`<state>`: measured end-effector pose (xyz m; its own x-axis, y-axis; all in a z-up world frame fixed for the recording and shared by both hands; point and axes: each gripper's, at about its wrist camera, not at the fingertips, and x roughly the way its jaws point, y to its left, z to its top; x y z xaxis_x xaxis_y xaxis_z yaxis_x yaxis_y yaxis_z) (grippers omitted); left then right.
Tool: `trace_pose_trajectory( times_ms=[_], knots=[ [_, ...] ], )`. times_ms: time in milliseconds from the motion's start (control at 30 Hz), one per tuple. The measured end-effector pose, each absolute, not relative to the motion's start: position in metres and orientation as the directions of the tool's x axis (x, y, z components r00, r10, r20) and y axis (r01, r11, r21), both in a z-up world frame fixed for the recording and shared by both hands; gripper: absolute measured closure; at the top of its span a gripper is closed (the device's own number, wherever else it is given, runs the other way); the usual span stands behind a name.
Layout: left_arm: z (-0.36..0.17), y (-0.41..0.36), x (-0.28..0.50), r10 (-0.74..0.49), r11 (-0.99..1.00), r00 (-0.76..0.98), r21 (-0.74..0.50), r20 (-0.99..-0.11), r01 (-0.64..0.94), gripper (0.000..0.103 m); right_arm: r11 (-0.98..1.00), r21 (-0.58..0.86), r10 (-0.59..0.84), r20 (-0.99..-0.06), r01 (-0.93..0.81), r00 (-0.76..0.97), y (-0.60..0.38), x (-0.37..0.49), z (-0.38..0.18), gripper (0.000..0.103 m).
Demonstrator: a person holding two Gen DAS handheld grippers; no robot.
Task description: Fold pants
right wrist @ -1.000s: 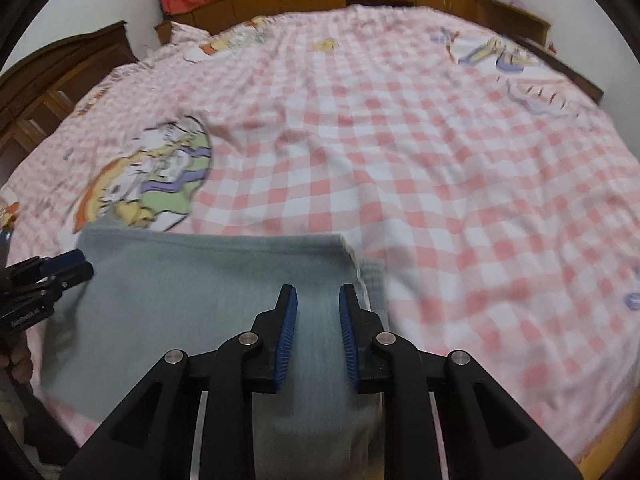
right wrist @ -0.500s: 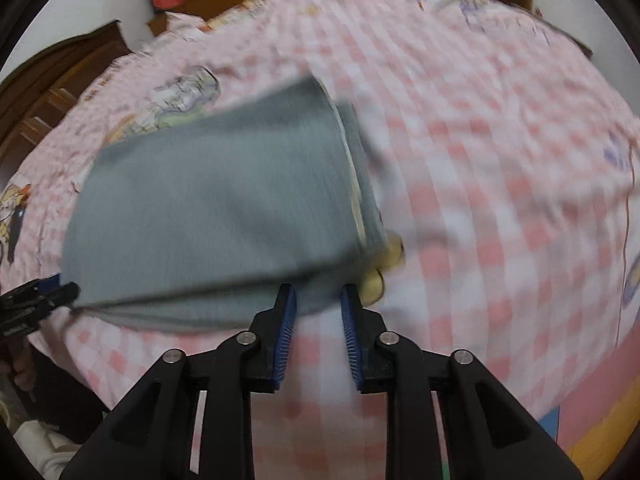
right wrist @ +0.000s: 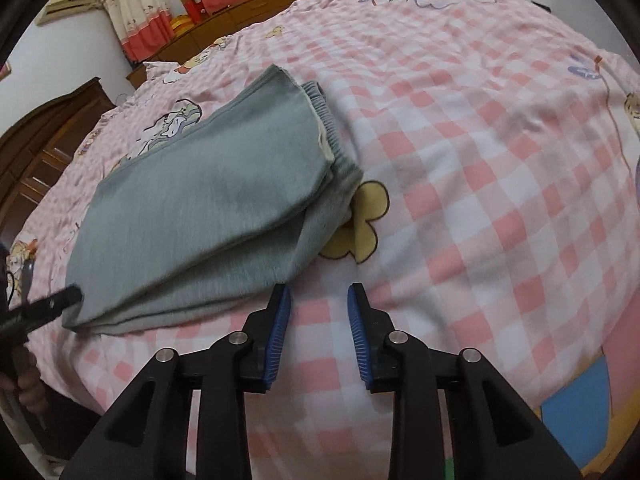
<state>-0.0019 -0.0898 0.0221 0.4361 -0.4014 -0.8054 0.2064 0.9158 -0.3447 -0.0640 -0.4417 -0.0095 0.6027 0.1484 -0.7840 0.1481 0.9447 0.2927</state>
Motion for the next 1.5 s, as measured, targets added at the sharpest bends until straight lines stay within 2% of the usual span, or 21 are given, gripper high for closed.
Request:
trace_pose_trajectory(
  times_ms=[67, 200, 267, 333, 633, 700, 733, 800, 867, 933, 1133, 1300, 1500],
  knots=[
    [0.019, -0.091, 0.004, -0.402, 0.916, 0.437, -0.356, -0.805, 0.188, 0.044, 0.941, 0.299, 0.148, -0.785, 0.158, 0.601, -0.439, -0.067, -0.006, 0.061],
    [0.017, -0.097, 0.008, -0.405, 0.914, 0.446, -0.37, -0.798, 0.169, 0.039, 0.939, 0.301, 0.141, -0.78, 0.168, 0.609, -0.431, -0.064, 0.0, 0.061],
    [0.021, -0.102, 0.008, -0.444, 0.896, 0.458, -0.4, -0.77, 0.195, 0.044, 0.941, 0.301, 0.146, -0.772, 0.153, 0.618, -0.426, -0.068, 0.004, 0.061],
    [0.028, -0.105, 0.005, -0.446, 0.894, 0.489, -0.397, -0.75, 0.207, 0.055, 0.942, 0.306, 0.157, -0.762, 0.135, 0.628, -0.422, -0.069, 0.01, 0.061],
    [0.014, -0.096, 0.018, -0.487, 0.865, 0.47, -0.482, -0.736, 0.142, 0.054, 0.942, 0.326, 0.193, -0.71, 0.074, 0.677, -0.414, -0.075, 0.036, 0.061],
    [0.015, -0.1, 0.022, -0.479, 0.871, 0.469, -0.468, -0.742, 0.151, 0.055, 0.942, 0.328, 0.196, -0.713, 0.073, 0.673, -0.412, -0.075, 0.037, 0.061],
    [0.019, -0.101, 0.023, -0.476, 0.875, 0.478, -0.455, -0.738, 0.167, 0.069, 0.94, 0.333, 0.203, -0.713, 0.07, 0.671, -0.412, -0.074, 0.038, 0.061],
    [0.024, -0.097, 0.022, -0.491, 0.866, 0.492, -0.464, -0.719, 0.187, 0.082, 0.936, 0.345, 0.216, -0.707, 0.062, 0.673, -0.41, -0.075, 0.041, 0.061],
    [0.029, -0.085, 0.02, -0.539, 0.83, 0.5, -0.527, -0.678, 0.181, 0.086, 0.938, 0.34, 0.212, -0.702, 0.059, 0.679, -0.407, -0.076, 0.046, 0.061],
    [0.035, -0.077, 0.02, -0.537, 0.826, 0.511, -0.54, -0.672, 0.158, 0.088, 0.938, 0.342, 0.216, -0.702, 0.054, 0.679, -0.403, -0.077, 0.052, 0.061],
    [0.068, -0.026, 0.013, -0.458, 0.86, 0.579, -0.5, -0.675, 0.098, 0.088, 0.932, 0.361, 0.274, -0.685, -0.011, 0.675, -0.379, -0.075, 0.07, 0.061],
    [0.069, -0.002, 0.006, -0.404, 0.903, 0.543, -0.415, -0.736, 0.11, 0.088, 0.892, 0.446, 0.384, -0.667, -0.072, 0.638, -0.353, -0.067, 0.066, 0.061],
    [0.089, -0.037, -0.005, -0.344, 0.939, 0.592, -0.263, -0.729, 0.221, 0.088, 0.893, 0.443, 0.388, -0.671, -0.078, 0.631, -0.344, -0.07, 0.064, 0.061]
  ],
)
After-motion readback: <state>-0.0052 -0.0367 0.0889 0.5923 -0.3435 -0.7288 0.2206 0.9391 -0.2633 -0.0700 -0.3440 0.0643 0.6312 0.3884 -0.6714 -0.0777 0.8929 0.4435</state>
